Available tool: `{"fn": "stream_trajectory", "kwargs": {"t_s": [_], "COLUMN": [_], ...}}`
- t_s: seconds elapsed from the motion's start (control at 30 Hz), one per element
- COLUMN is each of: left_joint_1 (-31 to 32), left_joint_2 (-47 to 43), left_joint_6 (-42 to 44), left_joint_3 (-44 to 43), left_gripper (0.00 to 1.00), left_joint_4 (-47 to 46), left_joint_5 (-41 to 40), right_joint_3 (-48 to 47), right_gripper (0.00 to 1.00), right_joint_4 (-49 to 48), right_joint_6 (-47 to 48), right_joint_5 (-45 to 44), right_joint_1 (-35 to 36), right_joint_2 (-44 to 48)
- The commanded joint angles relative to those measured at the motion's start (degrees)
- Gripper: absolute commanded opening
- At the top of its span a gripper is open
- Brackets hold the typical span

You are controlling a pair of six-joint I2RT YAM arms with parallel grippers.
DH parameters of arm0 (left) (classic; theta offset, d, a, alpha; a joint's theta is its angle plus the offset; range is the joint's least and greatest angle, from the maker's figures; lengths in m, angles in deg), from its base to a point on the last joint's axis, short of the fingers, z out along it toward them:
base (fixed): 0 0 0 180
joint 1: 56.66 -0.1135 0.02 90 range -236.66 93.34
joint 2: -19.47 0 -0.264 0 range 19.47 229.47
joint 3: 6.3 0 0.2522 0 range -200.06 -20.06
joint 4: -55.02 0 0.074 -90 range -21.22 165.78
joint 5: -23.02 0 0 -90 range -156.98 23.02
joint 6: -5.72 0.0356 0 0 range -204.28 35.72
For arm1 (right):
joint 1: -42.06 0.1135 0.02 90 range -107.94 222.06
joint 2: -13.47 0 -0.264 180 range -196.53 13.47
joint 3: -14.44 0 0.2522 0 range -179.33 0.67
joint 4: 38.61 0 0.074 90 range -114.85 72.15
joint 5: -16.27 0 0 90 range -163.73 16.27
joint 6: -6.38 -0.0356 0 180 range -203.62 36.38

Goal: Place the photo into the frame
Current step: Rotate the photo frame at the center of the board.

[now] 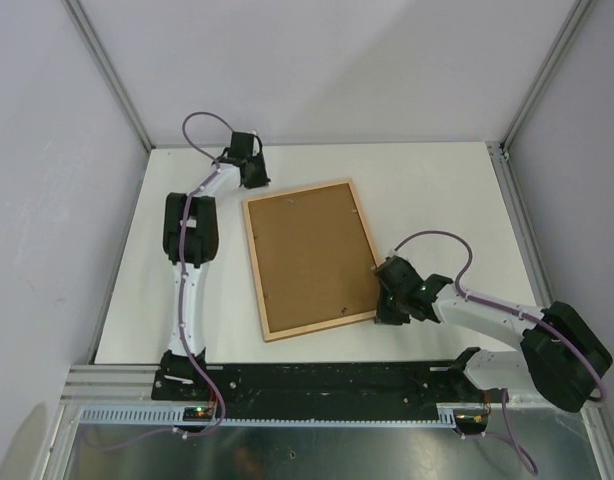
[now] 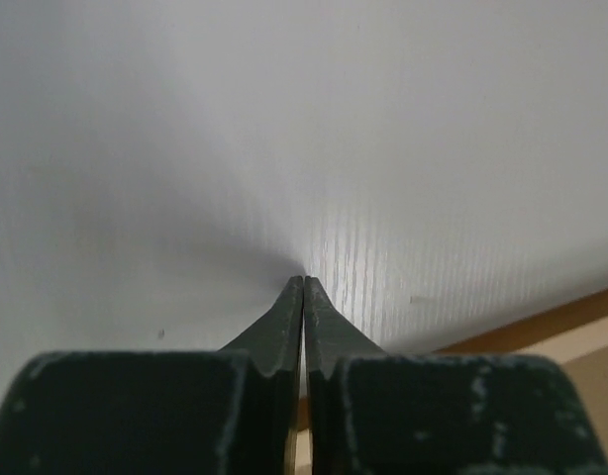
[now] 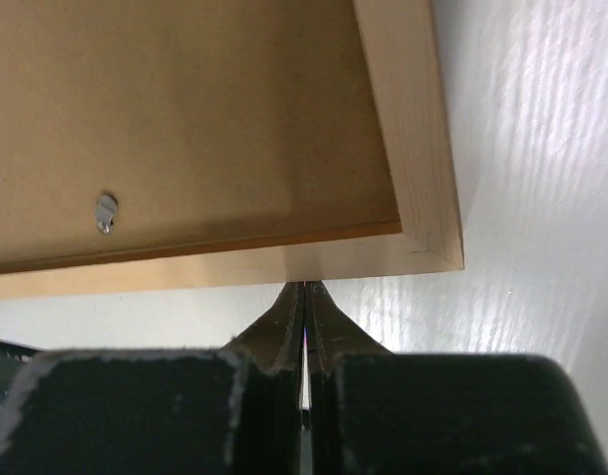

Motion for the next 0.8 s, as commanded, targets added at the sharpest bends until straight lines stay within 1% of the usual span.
{"fn": "stream_trajectory", "kwargs": {"t_s": [0.0,0.1,0.2,0.33,0.4,0.47,0.6,0.67,0.77], "left_joint_1": [0.67,0.73,0.74,0.68,0.66,0.66,0.66,0.66,0.24], "left_joint_2": [-3.92,-7.27,-12.14,-20.03,-24.14,-28.07,-36.33,-39.82,-43.51], "left_joint_6": [0.03,-1.99,-5.36,-10.15,-11.84,-13.29,-17.45,-18.65,-18.79], "left_joint_3": [6.09,11.82,18.41,30.37,36.59,43.4,54.25,57.77,60.3], "left_gripper": [0.04,0.02,0.01,0.02,0.02,0.01,0.01,0.01,0.01], "left_joint_4": [2.09,2.13,2.15,2.19,2.18,2.11,1.42,0.96,0.88], "left_joint_5": [-1.59,-2.32,-3.05,-4.26,-3.95,-3.3,-0.03,1.02,2.86], "right_joint_3": [0.18,0.11,-0.29,-3.95,-6.69,-9.6,-16.24,-18.97,-21.41], "right_gripper": [0.0,0.0,0.0,0.0,0.0,0.0,0.0,0.0,0.01], "right_joint_4": [-6.16,-8.96,-12.32,-15.68,-16.75,-17.45,-17.05,-16.56,-15.31], "right_joint_6": [1.89,3.98,6.49,9.63,10.97,12.16,14.15,14.71,15.39], "right_joint_5": [-0.09,0.86,4.3,6.86,8.32,8.99,9.77,9.77,8.91], "right_joint_1": [-5.29,-10.86,-17.06,-23.8,-26.09,-27.37,-28.25,-28.34,-28.39], "right_joint_2": [-1.5,-2.61,-4.52,-10.77,-14.81,-18.69,-26.4,-28.73,-30.18]}}
